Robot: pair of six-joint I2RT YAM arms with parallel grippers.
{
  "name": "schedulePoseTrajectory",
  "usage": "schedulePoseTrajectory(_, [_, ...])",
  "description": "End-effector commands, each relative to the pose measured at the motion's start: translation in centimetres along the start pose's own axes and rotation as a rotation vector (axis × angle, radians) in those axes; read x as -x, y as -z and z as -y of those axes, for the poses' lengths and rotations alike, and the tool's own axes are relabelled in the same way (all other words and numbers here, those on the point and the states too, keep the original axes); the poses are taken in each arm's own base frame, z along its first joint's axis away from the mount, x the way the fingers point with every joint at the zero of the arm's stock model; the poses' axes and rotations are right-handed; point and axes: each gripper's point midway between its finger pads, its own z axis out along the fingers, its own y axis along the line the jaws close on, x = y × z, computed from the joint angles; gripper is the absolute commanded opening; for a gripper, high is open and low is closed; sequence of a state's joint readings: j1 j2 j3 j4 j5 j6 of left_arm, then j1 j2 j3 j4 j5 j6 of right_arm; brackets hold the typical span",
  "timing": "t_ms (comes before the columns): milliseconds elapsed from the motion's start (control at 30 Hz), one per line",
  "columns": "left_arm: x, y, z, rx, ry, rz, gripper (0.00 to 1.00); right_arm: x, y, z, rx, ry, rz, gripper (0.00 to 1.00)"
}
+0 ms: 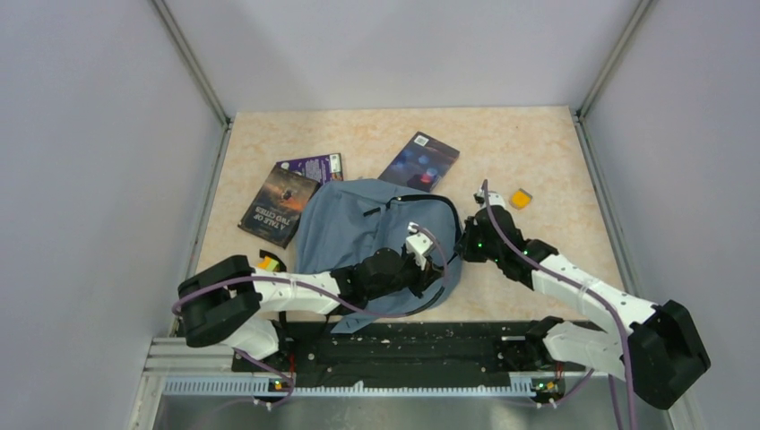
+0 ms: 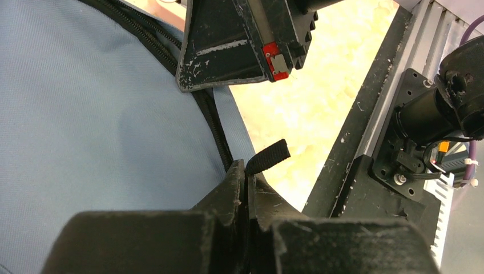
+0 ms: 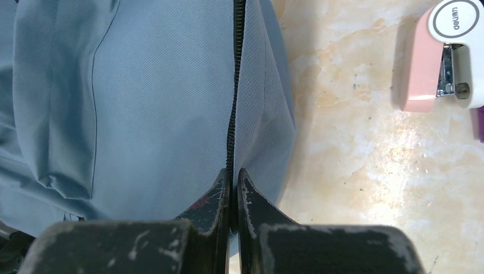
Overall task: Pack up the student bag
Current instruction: Unzip the student bag at the center of the board.
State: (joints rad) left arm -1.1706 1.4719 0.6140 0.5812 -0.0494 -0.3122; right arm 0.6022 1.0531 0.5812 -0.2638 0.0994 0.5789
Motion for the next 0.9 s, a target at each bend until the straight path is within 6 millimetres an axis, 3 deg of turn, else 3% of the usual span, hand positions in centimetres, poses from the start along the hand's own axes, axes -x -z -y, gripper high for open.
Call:
schedulePoseTrajectory(0, [0.9, 1.2, 1.0, -0.043, 0.011, 0.024, 0.0, 3.8, -0.1, 0.5, -0.071, 0.028, 0.12, 0.0])
schedulePoseTrajectory(867, [-2.9, 4.7, -0.2, -0.014, 0.039, -0.08, 0.0, 5.2, -0.8, 3.5, -0.155, 0.009, 0.133, 0.0])
